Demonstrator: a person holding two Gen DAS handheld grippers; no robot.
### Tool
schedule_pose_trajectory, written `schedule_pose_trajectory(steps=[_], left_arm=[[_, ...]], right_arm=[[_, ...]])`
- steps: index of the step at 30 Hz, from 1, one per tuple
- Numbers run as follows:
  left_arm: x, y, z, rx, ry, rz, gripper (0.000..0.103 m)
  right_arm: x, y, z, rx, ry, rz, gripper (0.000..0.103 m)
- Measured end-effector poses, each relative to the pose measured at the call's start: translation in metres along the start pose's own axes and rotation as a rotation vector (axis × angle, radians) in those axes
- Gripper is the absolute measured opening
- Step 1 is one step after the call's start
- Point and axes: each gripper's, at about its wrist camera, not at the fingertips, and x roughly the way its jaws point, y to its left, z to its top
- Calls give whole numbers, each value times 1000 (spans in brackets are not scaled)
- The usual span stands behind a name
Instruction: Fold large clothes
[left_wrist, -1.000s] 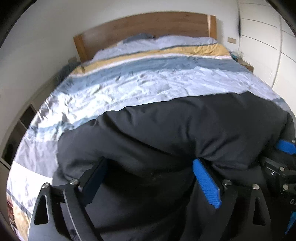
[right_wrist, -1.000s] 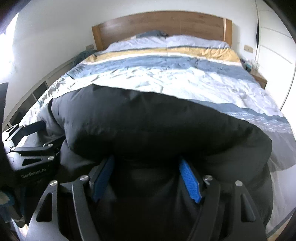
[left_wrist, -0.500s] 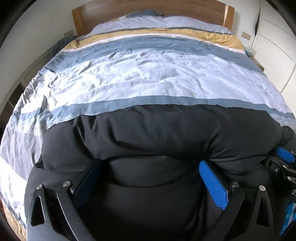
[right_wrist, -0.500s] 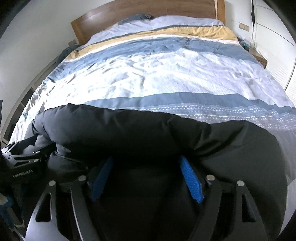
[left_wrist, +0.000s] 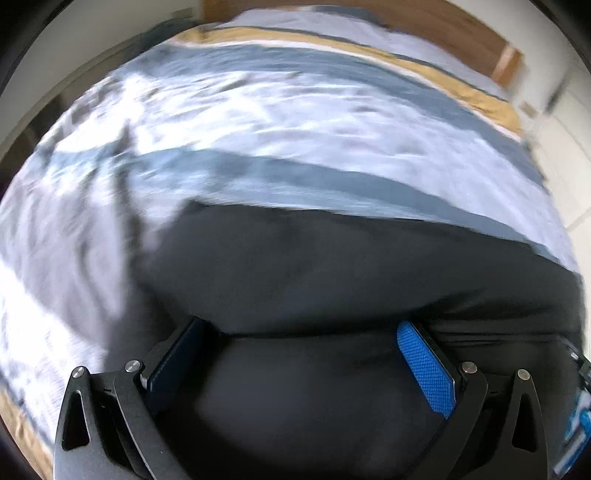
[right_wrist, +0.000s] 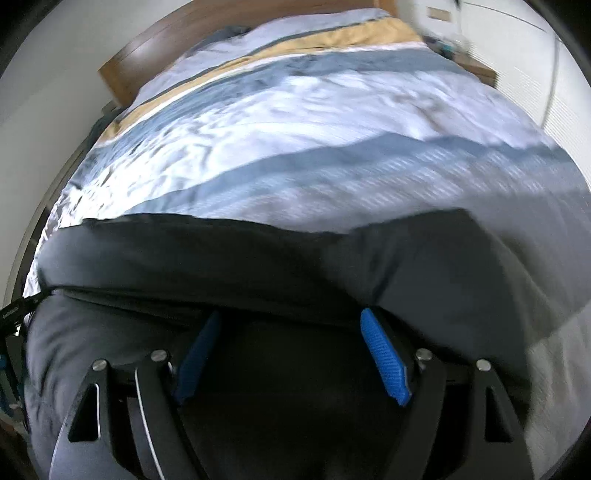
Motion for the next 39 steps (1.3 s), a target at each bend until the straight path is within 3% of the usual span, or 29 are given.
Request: schedule_pose_trajectory(steps=[2,6,8,10,13,16,20,23,26,34,39], left_arm=[[1,30,-3,-51,21,102,103],[-3,76,-14,-93,66,184,103],[-16,88,-20,-118,42,213,102],[-38,93,-29,-138,-30,192,102],[-75,85,-46,-108,-152,160,102],[-106,64,-71,-70,-234,41,102],[-122,31,-103,3,-265,-36,102],[-119,10,-130,40,-274,-59,102],[-107,5,-145,67,-280,-41,102],[-101,5,-162,87,-310,-34,103],[-103,2,-169,109,-322,-12,103]], right_arm=[[-5,-20,-7,30,0,-51,76],[-14,-55,-20,91,35,-186,78],[-27,-67,-26,117,35,-251,78],[-46,-65,-31,92,-2,-295,78],[-75,-50,-41,49,-74,-276,78],[-98,-24,-52,22,-139,-198,78],[-110,22,-81,-10,-196,-52,78],[-100,46,-101,-28,-201,6,78],[-88,52,-112,-41,-197,1,78],[-87,25,-126,-6,-219,5,79],[-91,12,-133,2,-223,-51,79]])
